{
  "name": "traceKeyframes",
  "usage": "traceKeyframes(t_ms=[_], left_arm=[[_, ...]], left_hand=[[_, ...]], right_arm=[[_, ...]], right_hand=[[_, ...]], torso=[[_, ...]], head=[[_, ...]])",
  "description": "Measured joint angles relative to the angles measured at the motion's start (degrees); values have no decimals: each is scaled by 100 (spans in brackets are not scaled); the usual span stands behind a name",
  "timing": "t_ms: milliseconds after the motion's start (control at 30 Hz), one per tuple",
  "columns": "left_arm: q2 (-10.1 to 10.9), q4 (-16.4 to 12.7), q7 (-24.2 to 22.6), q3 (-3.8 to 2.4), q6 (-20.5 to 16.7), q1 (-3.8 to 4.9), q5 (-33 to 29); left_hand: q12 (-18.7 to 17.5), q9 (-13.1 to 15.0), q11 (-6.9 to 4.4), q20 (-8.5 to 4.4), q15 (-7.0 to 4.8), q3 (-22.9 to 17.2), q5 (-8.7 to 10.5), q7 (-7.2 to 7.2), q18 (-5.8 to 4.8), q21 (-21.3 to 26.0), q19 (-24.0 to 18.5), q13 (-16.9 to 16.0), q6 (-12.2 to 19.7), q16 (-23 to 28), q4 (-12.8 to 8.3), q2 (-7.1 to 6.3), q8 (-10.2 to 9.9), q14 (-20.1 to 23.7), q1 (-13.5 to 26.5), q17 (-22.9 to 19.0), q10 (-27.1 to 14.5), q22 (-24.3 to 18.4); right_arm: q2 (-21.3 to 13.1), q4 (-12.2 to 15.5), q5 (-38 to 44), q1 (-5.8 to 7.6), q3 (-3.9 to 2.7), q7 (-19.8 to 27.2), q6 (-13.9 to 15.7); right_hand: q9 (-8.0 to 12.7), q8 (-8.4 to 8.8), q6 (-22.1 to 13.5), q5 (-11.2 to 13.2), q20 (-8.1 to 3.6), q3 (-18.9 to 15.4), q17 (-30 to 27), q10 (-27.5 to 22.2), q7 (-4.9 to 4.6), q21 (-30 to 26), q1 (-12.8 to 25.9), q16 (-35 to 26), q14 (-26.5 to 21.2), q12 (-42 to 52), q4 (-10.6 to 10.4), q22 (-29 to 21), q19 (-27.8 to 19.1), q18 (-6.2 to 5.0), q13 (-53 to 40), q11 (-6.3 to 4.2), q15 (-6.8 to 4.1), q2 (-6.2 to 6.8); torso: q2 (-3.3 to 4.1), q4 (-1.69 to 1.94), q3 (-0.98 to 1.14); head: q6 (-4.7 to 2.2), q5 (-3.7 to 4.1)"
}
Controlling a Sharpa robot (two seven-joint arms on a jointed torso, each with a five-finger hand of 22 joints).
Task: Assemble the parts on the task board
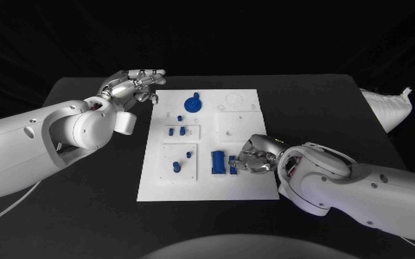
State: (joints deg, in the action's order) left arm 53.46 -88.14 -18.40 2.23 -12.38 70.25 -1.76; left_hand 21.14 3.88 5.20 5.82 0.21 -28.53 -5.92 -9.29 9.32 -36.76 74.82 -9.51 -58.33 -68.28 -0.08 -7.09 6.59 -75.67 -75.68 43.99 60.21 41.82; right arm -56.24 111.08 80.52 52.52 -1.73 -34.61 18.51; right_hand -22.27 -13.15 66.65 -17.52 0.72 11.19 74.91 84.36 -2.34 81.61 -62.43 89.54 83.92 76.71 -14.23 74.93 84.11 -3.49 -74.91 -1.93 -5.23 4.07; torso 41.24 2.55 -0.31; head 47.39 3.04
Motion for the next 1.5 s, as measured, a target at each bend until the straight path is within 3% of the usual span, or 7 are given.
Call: traceKeyframes(t_ms=[167,333,433,567,833,1200,1500], left_arm=[[-5,10,0,0,1,0,1],[-40,53,0,0,1,-2,3],[-90,105,-4,4,1,-8,0],[-178,199,-12,7,2,-89,-32],[-523,699,-29,16,32,-295,-205],[-992,1301,-214,12,35,-555,-513],[-1000,1240,-231,2,-64,-612,-539]], left_hand=[[0,0,0,0,0,0,0,0,0,5,0,0,0,0,0,0,0,0,0,-1,0,0],[36,0,0,10,17,0,0,0,1,122,-53,-6,0,44,0,0,23,31,0,-76,-43,-82],[62,0,9,29,23,83,0,0,1,183,-112,-6,0,154,44,-18,23,152,94,-266,-95,-126],[60,0,61,64,71,210,0,-53,-1,424,-381,36,53,842,78,-21,46,739,132,-1269,-271,-252],[-482,-10,279,448,519,288,0,-164,0,2167,-2045,450,287,3671,144,-16,0,2158,137,-2705,-419,-1416],[-1144,-9,453,923,841,593,0,-112,96,3166,-2846,595,276,5432,190,83,-188,2226,83,-3607,-349,-2434],[-1429,-264,221,564,624,1203,297,155,-45,3514,-4004,834,1655,5840,67,491,-520,3528,1957,-3837,-1743,-2911]], right_arm=[[-92,1,-26,-1,-1,66,102],[-208,-140,-482,85,-7,627,415],[-223,-383,-1138,255,-22,1263,594],[-143,-862,-2378,483,-25,2284,713],[494,-2015,-4925,659,-54,4021,710],[1383,-3535,-6613,683,-225,5193,245],[1386,-3466,-6738,686,-173,5273,278]], right_hand=[[-13,13,-10,135,0,-202,0,0,-10,-7,57,0,0,-73,-49,0,0,0,0,0,0,57],[102,347,-513,76,71,-458,-1,-209,-214,-435,-52,-272,-1,-916,27,-486,-72,0,0,185,84,129],[177,501,-695,190,145,-583,-1,-685,-321,-980,-365,-722,-2,-2081,151,-1223,-362,-189,317,267,146,82],[314,700,-925,300,257,-574,-1454,-1762,-443,-2979,-863,-2676,-354,-4382,412,-3600,-1351,-607,1703,420,290,-82],[743,932,-1075,622,679,-245,-4395,-2311,-768,-5743,-1382,-6735,-1440,-6823,690,-5717,-2051,-669,4510,803,723,-115],[1332,932,-1350,810,1202,-149,-6014,-2428,-694,-7463,-1420,-8567,-2185,-7278,1209,-6926,-2412,-668,6413,1098,1220,-241],[1624,1199,-2713,1060,907,-418,-6543,-3999,-492,-7906,568,-8831,-3761,-7552,1391,-7341,-3912,-532,6834,884,1018,-386]], torso=[[-3,-3,4],[-18,-7,6],[-41,-9,5],[-97,-15,-2],[-332,-76,-31],[-610,-142,-12],[-687,-155,-2]], head=[[-11,-4],[-55,6],[-105,23],[-212,38],[-583,35],[-932,-36],[-1026,-98]])
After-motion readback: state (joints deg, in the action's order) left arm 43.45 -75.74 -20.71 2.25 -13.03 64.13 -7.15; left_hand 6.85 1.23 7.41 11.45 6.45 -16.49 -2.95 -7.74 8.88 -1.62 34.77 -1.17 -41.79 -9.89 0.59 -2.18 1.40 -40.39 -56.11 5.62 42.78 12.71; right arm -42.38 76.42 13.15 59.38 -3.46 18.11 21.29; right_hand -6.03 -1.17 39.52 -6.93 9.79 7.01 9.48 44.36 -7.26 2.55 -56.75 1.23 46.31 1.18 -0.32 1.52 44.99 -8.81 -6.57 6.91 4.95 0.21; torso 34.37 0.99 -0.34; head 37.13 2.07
